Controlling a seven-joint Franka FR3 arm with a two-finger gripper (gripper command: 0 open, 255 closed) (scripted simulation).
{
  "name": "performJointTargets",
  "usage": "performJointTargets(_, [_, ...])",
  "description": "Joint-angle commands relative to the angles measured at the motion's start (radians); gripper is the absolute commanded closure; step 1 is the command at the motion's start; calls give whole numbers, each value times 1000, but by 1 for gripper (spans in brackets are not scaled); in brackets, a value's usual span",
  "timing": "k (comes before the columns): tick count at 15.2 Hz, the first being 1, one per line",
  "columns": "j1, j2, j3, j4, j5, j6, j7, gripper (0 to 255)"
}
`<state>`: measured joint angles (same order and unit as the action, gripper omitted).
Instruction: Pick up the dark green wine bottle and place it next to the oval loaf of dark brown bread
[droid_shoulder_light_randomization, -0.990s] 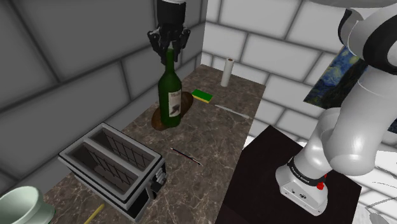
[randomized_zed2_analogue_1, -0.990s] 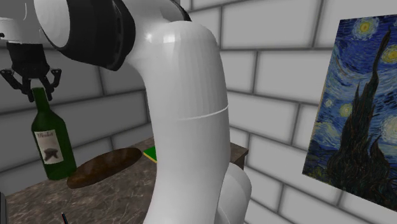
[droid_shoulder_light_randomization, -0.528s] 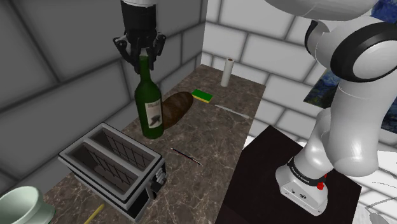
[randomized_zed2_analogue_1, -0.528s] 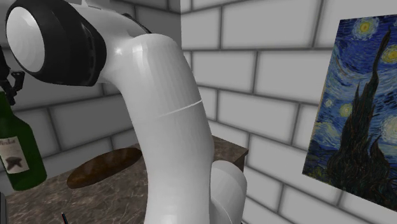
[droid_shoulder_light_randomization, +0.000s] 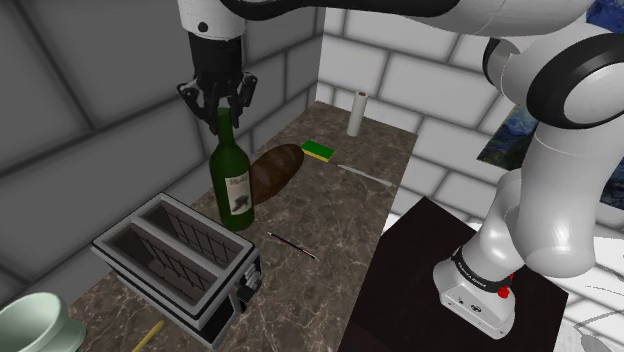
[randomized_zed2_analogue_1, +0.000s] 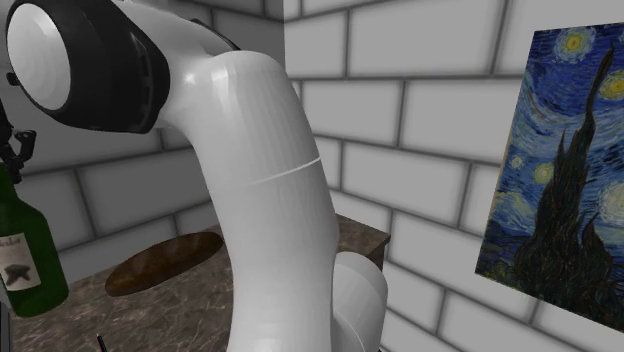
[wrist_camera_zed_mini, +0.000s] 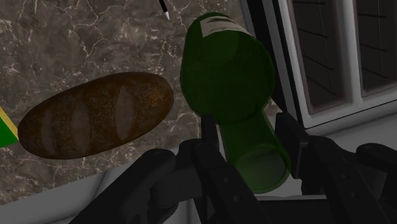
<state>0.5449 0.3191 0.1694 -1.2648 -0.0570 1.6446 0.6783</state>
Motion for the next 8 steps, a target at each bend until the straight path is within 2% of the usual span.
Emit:
performJointTargets(1, [-2, -6, 0, -36, 1, 31, 0, 255])
performJointTargets(8, [-7, -24, -1, -156, 4, 133, 0, 255])
